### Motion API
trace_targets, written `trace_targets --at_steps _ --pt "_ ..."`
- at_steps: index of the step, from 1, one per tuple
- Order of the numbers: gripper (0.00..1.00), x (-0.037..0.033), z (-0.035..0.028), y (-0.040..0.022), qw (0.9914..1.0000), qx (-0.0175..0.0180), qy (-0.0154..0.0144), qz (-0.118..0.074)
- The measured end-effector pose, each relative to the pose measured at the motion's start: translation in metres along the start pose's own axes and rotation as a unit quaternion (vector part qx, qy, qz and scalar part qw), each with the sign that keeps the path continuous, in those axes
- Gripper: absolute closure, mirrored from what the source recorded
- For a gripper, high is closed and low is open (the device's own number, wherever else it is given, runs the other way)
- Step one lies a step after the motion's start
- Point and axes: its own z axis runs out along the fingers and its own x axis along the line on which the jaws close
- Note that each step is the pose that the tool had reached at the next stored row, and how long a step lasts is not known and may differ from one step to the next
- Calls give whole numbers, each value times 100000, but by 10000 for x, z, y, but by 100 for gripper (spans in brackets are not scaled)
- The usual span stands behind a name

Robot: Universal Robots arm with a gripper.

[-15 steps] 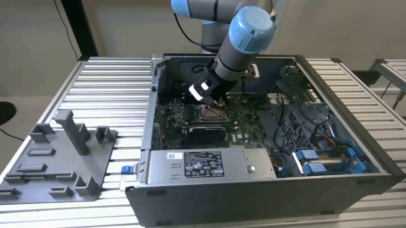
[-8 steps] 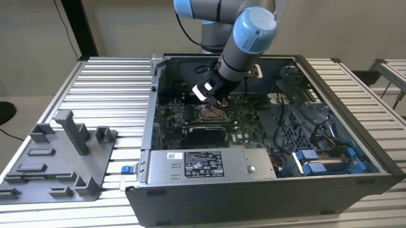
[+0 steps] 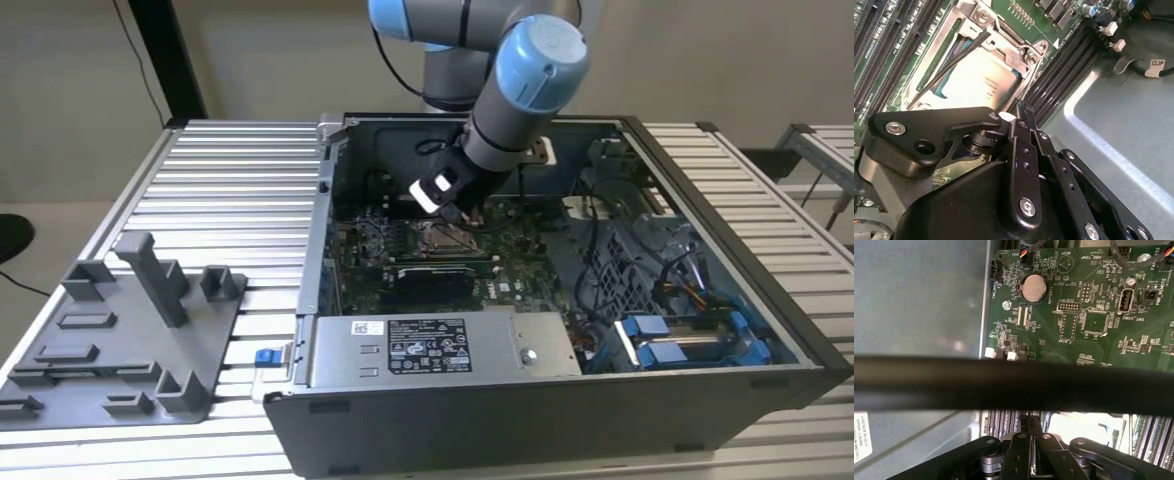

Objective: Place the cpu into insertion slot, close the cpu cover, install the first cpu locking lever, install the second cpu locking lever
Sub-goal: 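Install the first cpu locking lever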

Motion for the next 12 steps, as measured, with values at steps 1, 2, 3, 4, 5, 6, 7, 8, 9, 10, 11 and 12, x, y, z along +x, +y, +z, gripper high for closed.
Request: trace_targets --at_steps 1,2,3,4,5,6,7,8,9,10,11,12 --pt "100 -2 3 5 100000 25 -259 37" --pt "100 -3 4 10 99999 50 -528 78" --pt "100 -4 4 16 99997 85 -815 122" --pt "100 -5 4 20 99994 123 -1110 168" --pt "100 -6 5 23 99989 157 -1447 227" --pt "100 -7 9 26 99985 166 -1690 260" --pt "100 -7 12 27 99982 192 -1854 277" --pt "100 -8 12 27 99981 205 -1903 288" --pt "100 -8 10 28 99981 218 -1925 294" --pt "100 -3 -4 27 99980 309 -1947 341" --pt "100 8 -31 23 99980 355 -1919 355" --pt "100 22 -61 19 99980 375 -1903 377"
